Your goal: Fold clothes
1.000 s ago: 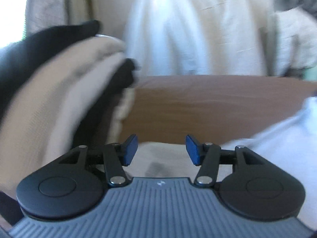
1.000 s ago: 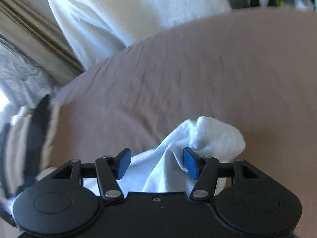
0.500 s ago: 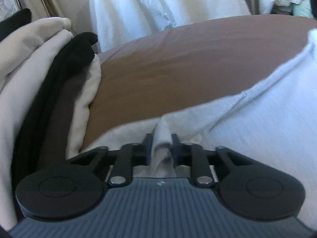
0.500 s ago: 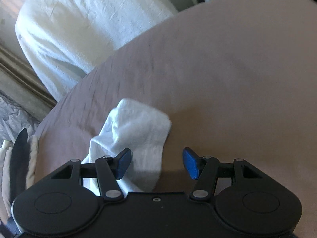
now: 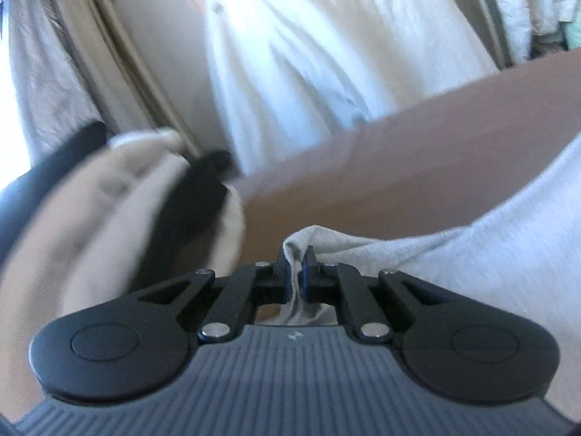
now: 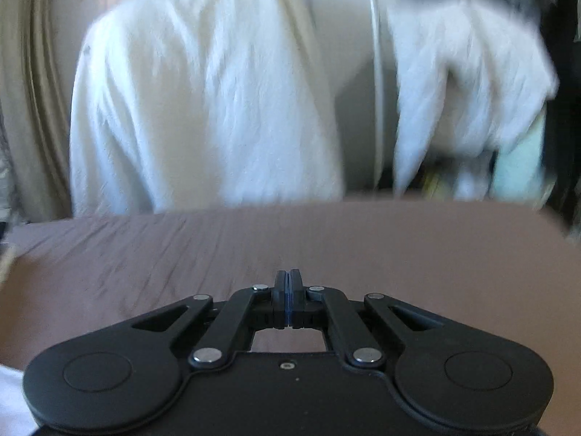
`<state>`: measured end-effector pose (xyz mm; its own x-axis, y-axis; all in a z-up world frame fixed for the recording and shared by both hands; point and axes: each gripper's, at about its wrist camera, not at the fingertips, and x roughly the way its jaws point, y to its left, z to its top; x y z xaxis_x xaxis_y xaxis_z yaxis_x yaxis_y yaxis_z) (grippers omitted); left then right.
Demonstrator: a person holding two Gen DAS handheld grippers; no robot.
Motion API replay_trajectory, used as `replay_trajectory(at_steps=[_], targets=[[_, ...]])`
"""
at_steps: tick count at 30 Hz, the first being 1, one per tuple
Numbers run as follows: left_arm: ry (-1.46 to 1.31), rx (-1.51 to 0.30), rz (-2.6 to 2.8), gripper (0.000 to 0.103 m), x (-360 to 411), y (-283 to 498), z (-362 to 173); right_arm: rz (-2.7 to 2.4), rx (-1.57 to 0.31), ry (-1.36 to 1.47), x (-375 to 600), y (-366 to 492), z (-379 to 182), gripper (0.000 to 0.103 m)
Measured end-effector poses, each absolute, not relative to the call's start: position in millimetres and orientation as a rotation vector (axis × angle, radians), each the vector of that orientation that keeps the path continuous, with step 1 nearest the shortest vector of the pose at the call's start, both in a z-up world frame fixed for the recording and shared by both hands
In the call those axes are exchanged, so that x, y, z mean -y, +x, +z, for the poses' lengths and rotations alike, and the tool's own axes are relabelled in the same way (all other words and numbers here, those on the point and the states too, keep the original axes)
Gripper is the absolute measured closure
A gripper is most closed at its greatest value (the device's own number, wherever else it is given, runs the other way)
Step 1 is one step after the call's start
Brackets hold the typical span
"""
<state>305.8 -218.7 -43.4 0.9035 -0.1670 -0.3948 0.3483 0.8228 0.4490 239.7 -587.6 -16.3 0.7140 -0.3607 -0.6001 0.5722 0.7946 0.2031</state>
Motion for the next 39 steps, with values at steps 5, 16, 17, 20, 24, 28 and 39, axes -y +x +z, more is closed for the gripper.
replay_trajectory(at_steps=[5, 16, 17, 20, 24, 28, 39], targets=[[0.486, -0.451, -0.244, 0.097, 218.6, 335.7, -45.5, -0.429, -0.677, 0.662, 612.2, 228.3, -56.3, 0.039], [0.463, -0.606, -0.296, 0.098, 200.9, 348.7, -87.0, -0.462, -0.689, 0.716, 574.9, 257.4, -115.1, 0.043], [0.458, -0.606, -0.3, 0.098, 200.5, 349.1, -88.2, -0.475, -0.692, 0.668, 568.6, 261.9, -111.5, 0.066], [0.44, -0.604, -0.302, 0.098, 201.7, 349.9, -84.9, -0.516, -0.687, 0.479, 551.7, 272.8, -90.0, 0.097], [0.404, -0.599, -0.317, 0.098, 198.2, 350.5, -77.1, -0.605, -0.598, 0.297, 540.7, 263.0, -47.6, 0.098], [0.373, -0.577, -0.353, 0.098, 200.7, 344.7, -66.2, -0.663, -0.473, 0.08, 520.3, 247.9, 7.5, 0.099], [0.446, -0.615, -0.311, 0.094, 218.2, 355.4, -82.4, -0.82, -0.687, -0.37, 492.1, 322.6, -35.0, 0.089]])
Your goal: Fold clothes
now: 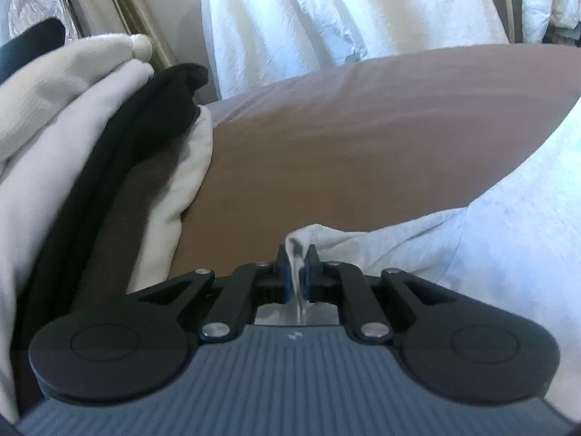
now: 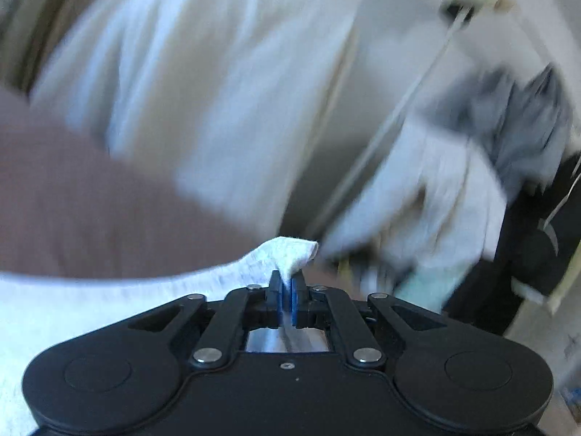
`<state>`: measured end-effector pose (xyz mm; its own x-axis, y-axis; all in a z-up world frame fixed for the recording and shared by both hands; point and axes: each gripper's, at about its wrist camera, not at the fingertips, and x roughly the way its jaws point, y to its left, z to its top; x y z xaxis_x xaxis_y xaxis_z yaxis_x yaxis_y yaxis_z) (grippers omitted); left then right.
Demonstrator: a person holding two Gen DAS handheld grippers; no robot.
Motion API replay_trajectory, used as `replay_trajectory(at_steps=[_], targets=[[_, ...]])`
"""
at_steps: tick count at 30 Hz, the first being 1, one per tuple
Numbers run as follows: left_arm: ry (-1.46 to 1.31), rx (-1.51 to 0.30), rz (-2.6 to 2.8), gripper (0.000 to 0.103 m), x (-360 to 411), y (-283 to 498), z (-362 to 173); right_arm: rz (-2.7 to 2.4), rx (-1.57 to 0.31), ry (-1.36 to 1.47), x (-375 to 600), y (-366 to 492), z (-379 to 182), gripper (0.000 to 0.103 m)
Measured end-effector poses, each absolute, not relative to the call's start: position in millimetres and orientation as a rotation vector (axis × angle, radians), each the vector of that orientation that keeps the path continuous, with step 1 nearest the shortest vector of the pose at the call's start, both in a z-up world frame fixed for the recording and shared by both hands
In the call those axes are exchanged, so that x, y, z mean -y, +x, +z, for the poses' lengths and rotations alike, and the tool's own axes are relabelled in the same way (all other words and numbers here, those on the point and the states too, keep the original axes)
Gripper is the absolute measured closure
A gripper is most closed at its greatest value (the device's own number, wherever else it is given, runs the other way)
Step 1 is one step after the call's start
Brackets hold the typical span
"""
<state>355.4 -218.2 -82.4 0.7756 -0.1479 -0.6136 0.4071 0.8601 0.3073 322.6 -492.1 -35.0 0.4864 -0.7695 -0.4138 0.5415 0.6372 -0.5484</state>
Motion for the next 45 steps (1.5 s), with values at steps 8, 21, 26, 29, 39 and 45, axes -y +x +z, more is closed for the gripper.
replay_trajectory(at_steps=[8, 21, 26, 29, 39, 45], targets=[[0.384, -0.548, -0.254, 0.086, 193.9, 371.9, -65.4, -0.805, -0.727, -0.041, 537.4, 260.8, -47.2, 0.048], [0.108, -0.745, -0.399, 0.083, 107.9, 254.1, -50.9, -0.673, -0.82, 0.532, 452.2, -49.1, -54.1, 0.033], [0.155, -0.824, -0.369, 0.074, 87.7, 198.6, -60.8, -0.761, -0.806, 0.759, 432.6, -118.3, -84.0, 0.032], [0.109, -0.883, -0.367, 0.073, 71.0, 183.5, -62.3, -0.796, -0.731, 0.858, 429.4, -120.3, -101.5, 0.012], [-0.083, -0.964, -0.287, 0.064, 14.7, 97.8, -80.4, -0.961, -0.59, 0.343, 399.1, -31.2, -86.8, 0.097], [-0.053, -0.96, -0.279, 0.064, 13.8, 92.7, -80.3, -0.573, -0.536, -0.335, 246.9, 32.9, -40.9, 0.098]])
